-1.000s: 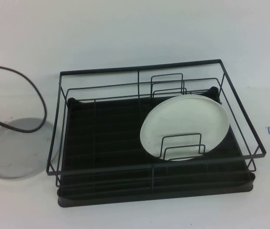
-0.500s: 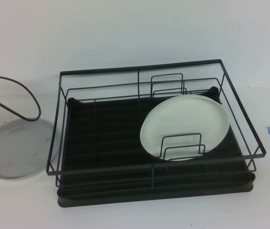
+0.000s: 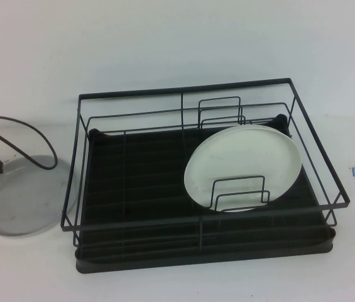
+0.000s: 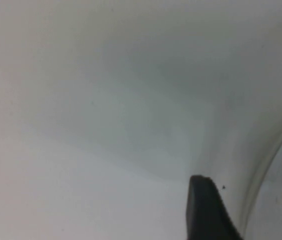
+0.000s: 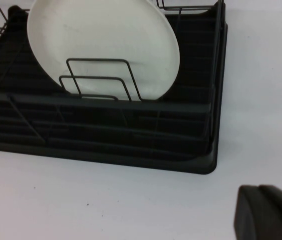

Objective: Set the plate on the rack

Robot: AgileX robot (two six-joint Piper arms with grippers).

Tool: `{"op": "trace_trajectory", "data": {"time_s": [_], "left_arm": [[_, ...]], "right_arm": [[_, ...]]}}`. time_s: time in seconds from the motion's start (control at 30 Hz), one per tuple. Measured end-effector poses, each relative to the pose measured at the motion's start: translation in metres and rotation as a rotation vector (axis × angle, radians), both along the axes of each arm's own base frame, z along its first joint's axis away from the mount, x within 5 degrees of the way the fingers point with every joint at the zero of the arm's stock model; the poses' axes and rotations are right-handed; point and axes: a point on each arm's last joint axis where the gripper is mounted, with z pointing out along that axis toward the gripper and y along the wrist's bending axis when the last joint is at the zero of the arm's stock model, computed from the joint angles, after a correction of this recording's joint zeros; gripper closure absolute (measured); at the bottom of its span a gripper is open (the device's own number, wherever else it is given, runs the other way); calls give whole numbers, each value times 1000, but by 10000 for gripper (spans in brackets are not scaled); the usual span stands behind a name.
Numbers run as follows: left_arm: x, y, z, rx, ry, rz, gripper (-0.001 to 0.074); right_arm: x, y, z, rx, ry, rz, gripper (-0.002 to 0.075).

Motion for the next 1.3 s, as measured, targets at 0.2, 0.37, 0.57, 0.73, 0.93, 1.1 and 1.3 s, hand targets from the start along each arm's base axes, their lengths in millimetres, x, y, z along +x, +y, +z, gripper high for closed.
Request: {"op": "trace_trajectory", "data": {"time_s": [0.2, 0.37, 0.57, 0.73, 0.93, 1.1, 1.3], "left_arm": [[-1, -1, -16, -27, 60, -5, 563], [0, 0, -18, -15, 72, -33, 686], [-7, 1, 2, -81, 29, -69, 713], [-17, 6, 64, -33, -129, -76, 726], [-43, 20, 130, 26, -294, 3, 729], [-66, 5, 189, 2, -498, -18, 729], [-73, -67, 234, -258, -709, -295, 729]], "right_arm": [[0, 1, 1, 19, 0, 2, 708], [0, 2, 1, 33, 1, 4, 708], [0, 3, -2, 57, 6, 1, 708], [3, 5, -9, 121, 19, -13, 708], [4, 7, -11, 185, 7, -30, 708], [4, 16, -2, 283, -64, 55, 708], [-3, 34, 23, 394, -306, 326, 708]]}}
